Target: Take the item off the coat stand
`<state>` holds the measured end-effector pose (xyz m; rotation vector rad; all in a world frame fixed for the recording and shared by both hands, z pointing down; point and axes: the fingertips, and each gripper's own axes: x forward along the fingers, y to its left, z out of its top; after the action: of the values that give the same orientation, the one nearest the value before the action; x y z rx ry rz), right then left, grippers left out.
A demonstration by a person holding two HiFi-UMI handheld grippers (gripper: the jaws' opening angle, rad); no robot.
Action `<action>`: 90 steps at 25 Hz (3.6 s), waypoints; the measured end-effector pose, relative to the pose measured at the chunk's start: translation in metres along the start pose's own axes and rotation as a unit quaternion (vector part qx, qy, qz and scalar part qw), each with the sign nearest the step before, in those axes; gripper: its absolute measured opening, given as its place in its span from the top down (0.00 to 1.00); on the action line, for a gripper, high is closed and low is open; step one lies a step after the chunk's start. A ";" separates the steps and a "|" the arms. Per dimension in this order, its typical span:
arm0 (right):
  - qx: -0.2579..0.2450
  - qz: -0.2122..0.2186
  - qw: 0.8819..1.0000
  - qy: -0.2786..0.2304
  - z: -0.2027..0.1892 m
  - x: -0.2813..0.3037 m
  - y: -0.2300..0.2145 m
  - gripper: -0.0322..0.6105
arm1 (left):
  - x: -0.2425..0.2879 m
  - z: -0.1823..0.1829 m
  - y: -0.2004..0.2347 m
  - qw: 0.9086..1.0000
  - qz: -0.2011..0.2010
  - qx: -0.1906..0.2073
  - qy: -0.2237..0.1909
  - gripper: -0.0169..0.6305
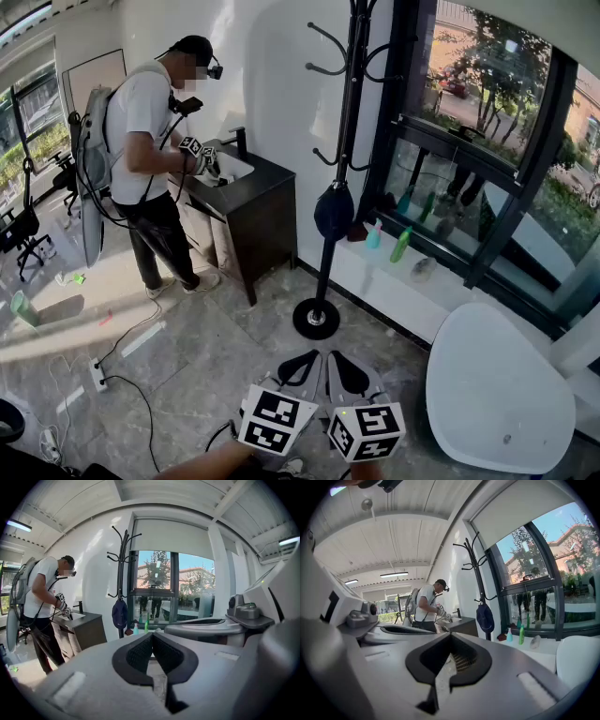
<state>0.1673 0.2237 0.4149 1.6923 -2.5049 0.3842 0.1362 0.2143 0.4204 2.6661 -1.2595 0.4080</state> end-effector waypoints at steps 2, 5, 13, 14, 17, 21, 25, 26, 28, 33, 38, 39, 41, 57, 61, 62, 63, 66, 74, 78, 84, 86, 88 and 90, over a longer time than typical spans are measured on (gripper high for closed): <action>-0.004 0.001 1.000 0.000 -0.004 0.002 -0.003 0.95 | 0.005 -0.003 -0.001 1.000 -0.001 0.001 0.001 0.97; -0.006 -0.003 1.000 -0.001 -0.007 0.005 -0.007 0.95 | 0.010 -0.006 -0.002 1.000 -0.003 0.001 0.003 0.97; 0.003 -0.006 1.000 0.009 -0.008 0.020 -0.019 0.94 | 0.029 -0.003 0.008 1.000 -0.009 -0.005 0.007 0.97; 0.003 -0.007 1.000 0.011 -0.008 0.024 -0.021 0.94 | 0.033 -0.002 0.010 1.000 -0.011 -0.007 0.006 0.97; 0.001 -0.015 1.000 0.018 -0.006 0.040 -0.027 0.94 | 0.045 0.002 0.021 1.000 -0.017 -0.012 0.002 0.97; -0.002 -0.025 0.999 0.024 -0.005 0.069 -0.033 0.94 | 0.067 0.005 0.045 0.999 -0.027 -0.019 0.000 0.97; -0.004 -0.038 0.999 0.034 0.001 0.108 -0.038 0.94 | 0.091 0.012 0.078 0.999 -0.037 -0.020 0.000 0.97; -0.004 -0.042 0.998 0.036 0.002 0.119 -0.040 0.94 | 0.097 0.013 0.088 0.999 -0.040 -0.020 0.001 0.97; -0.003 -0.047 0.998 0.041 0.004 0.138 -0.043 0.94 | 0.109 0.015 0.107 0.999 -0.043 -0.024 0.004 0.97; -0.014 -0.071 0.996 0.050 0.010 0.181 -0.050 0.94 | 0.136 0.023 0.144 0.998 -0.058 -0.033 0.002 0.97; -0.026 -0.098 0.993 0.053 0.018 0.217 -0.058 0.94 | 0.156 0.034 0.173 0.995 -0.087 -0.037 -0.006 0.97; -0.029 -0.104 0.993 0.054 0.020 0.224 -0.059 0.94 | 0.158 0.035 0.179 0.995 -0.090 -0.037 -0.006 0.97; -0.032 -0.116 0.991 0.055 0.023 0.237 -0.061 0.94 | 0.163 0.037 0.193 0.995 -0.093 -0.036 -0.005 0.97; -0.050 -0.181 0.981 0.042 0.034 0.295 -0.127 0.94 | 0.220 0.039 0.240 0.994 -0.101 -0.040 -0.001 0.97; -0.053 -0.181 0.981 0.044 0.036 0.309 -0.148 0.90 | 0.240 0.042 0.243 0.995 -0.097 -0.039 0.002 0.97; -0.055 -0.180 0.981 0.045 0.036 0.313 -0.153 0.88 | 0.246 0.044 0.244 0.995 -0.095 -0.039 0.003 0.97; -0.057 -0.180 0.981 0.047 0.036 0.318 -0.157 0.88 | 0.251 0.045 0.246 0.995 -0.093 -0.038 0.004 0.97; -0.064 -0.185 0.979 0.050 0.036 0.329 -0.172 0.87 | 0.267 0.047 0.248 0.995 -0.089 -0.039 0.008 0.97; -0.073 -0.192 0.976 0.069 0.028 0.365 -0.209 0.67 | 0.293 0.055 0.255 0.996 -0.081 -0.047 0.012 0.97; -0.076 -0.199 0.974 0.082 0.021 0.385 -0.226 0.59 | 0.302 0.055 0.261 0.996 -0.077 -0.054 0.012 0.97; -0.083 -0.198 0.973 0.083 0.019 0.401 -0.236 0.68 | 0.313 0.058 0.272 0.996 -0.067 -0.057 0.016 0.97; -0.086 -0.200 0.973 0.079 0.021 0.405 -0.236 0.74 | 0.314 0.059 0.274 0.996 -0.067 -0.060 0.015 0.97; -0.087 -0.203 0.973 0.074 0.025 0.405 -0.237 0.81 | 0.315 0.061 0.276 0.996 -0.067 -0.062 0.012 0.97; -0.086 -0.204 0.973 0.066 0.029 0.405 -0.237 0.87 | 0.316 0.064 0.279 0.996 -0.067 -0.063 0.009 0.97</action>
<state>0.2336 -0.2311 0.5112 1.9697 -1.9657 0.2236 0.1231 -0.2091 0.4674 2.6147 -1.0568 0.3210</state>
